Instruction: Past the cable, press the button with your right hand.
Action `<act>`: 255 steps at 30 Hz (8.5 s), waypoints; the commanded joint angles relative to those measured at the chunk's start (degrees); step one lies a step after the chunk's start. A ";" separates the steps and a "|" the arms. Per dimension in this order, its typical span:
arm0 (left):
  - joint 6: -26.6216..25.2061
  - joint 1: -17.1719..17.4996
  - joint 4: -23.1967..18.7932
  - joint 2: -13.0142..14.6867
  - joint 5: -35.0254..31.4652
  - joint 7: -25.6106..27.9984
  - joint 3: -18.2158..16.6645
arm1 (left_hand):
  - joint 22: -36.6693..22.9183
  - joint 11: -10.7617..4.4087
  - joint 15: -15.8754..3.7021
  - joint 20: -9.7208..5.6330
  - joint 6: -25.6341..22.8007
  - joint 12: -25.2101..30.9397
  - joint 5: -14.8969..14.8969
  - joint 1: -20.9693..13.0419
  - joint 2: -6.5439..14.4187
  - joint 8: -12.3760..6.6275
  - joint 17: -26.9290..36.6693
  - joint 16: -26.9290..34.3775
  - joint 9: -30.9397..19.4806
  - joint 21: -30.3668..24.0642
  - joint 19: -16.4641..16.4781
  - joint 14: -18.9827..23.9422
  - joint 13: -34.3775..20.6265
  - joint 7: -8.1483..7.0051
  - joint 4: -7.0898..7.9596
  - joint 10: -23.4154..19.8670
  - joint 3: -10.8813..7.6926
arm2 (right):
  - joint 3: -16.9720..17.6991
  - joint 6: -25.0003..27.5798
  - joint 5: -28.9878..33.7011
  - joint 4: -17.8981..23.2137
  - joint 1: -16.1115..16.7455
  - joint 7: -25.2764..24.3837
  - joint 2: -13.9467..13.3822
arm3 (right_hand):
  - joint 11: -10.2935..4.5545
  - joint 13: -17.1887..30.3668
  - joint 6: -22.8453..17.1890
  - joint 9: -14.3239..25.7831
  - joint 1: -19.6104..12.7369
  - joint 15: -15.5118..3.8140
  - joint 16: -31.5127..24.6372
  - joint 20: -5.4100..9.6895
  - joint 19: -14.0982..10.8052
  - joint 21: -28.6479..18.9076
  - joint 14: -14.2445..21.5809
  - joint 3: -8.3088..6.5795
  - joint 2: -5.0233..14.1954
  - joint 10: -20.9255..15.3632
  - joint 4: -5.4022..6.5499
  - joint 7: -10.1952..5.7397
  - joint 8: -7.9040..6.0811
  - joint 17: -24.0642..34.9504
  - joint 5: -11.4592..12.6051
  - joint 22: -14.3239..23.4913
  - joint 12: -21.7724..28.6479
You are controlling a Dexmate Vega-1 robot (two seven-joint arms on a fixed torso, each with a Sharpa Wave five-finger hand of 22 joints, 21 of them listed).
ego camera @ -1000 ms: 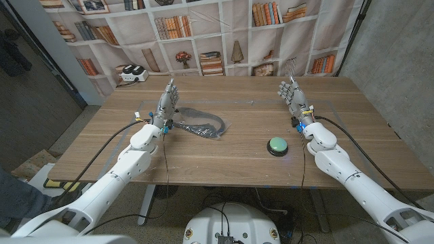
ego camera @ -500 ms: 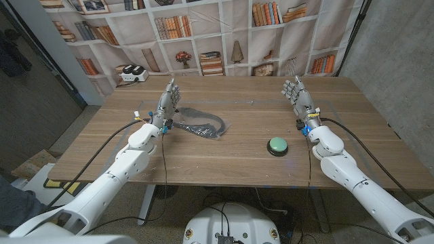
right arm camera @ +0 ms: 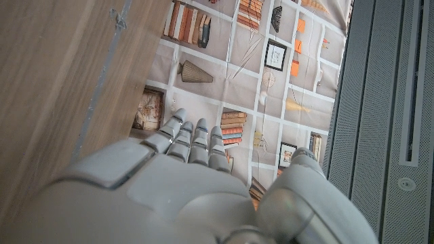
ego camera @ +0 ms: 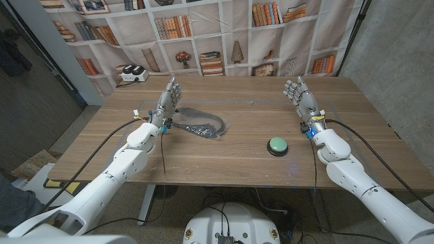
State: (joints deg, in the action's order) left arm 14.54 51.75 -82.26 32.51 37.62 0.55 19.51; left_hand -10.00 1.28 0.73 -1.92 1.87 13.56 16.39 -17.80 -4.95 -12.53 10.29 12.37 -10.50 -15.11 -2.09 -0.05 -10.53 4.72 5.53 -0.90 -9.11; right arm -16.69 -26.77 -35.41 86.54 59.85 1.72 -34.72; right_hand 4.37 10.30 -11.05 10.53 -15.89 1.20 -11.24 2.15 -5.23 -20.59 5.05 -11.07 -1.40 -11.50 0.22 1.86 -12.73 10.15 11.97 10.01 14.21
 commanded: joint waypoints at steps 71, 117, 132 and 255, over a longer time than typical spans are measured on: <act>-3.48 -1.75 -2.07 1.27 -4.57 2.23 2.41 | -0.50 -0.82 0.13 -0.98 -5.46 -0.88 -0.53 -2.62 1.96 0.26 0.41 -0.77 -0.20 0.71 5.20 4.59 -0.31 -0.02 -0.74 -5.38 1.14 | 10.73 -7.69 22.48 19.34 24.18 -11.81 -4.22 | -1.20 0.25 -2.37 0.37 -0.82 -1.69 0.08 3.03 -3.48 1.71 2.91 0.35 0.51 -3.40 -1.04 -0.76 0.68 0.18 0.56 0.24 0.01; -3.77 -3.71 -0.95 0.95 -5.41 1.38 3.19 | -0.55 -0.52 0.19 -0.76 -5.97 -1.43 -1.05 -3.30 2.98 0.69 0.42 -1.38 -0.25 1.67 4.94 4.08 -0.36 -0.21 -0.72 -5.76 1.47 | 18.28 -1.29 54.96 25.51 32.74 -25.33 0.68 | -5.05 0.25 -7.26 0.46 0.47 -4.64 -0.22 3.95 -8.22 2.90 7.53 1.89 -0.18 -8.13 -1.42 -3.90 -0.12 0.23 1.75 0.33 0.32; -3.09 -5.79 2.24 0.15 -4.99 -1.22 3.86 | -0.52 -0.43 0.13 -0.81 -5.76 -1.60 -1.18 -3.49 3.21 0.87 0.39 -1.53 -0.26 2.15 4.17 3.70 -0.37 -0.35 -0.74 -5.59 1.53 | 17.24 4.44 65.52 27.93 33.99 -30.44 -0.66 | -6.16 0.26 -7.44 0.46 0.39 -5.26 -0.01 4.23 -8.35 3.27 7.56 1.83 0.15 -8.30 -1.49 -4.42 0.07 0.23 2.04 0.34 0.16; 1.61 -4.18 -0.86 1.19 -5.42 -3.80 3.24 | -0.58 -0.35 0.09 -0.70 -5.86 -1.96 -2.16 -4.29 4.33 1.10 0.35 -1.57 -0.27 3.27 2.72 2.73 -0.39 -0.47 -0.71 -5.08 2.54 | -2.49 36.57 73.82 31.21 28.53 -32.35 -19.95 | -6.22 0.58 -21.13 0.71 -3.38 -8.30 -0.71 4.28 -17.93 6.98 25.11 0.12 4.47 -24.09 -4.97 -5.58 -0.72 0.44 2.29 0.61 1.84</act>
State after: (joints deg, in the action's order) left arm 16.35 47.78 -83.23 33.46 32.05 -2.88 22.80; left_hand -10.26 0.92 0.61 -1.73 -3.90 11.51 14.39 -21.94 -0.94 -11.60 10.51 10.79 -10.52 -11.84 1.10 2.84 -10.79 4.40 4.74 -5.79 -6.73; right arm -17.24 6.74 38.04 117.50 89.30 -31.29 -53.76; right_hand -1.80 10.81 -31.16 11.07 -19.13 -2.77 -12.07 2.46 -22.50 -13.92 29.49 -10.88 2.76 -34.65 -4.31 -3.50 -12.99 10.56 14.40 10.53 15.71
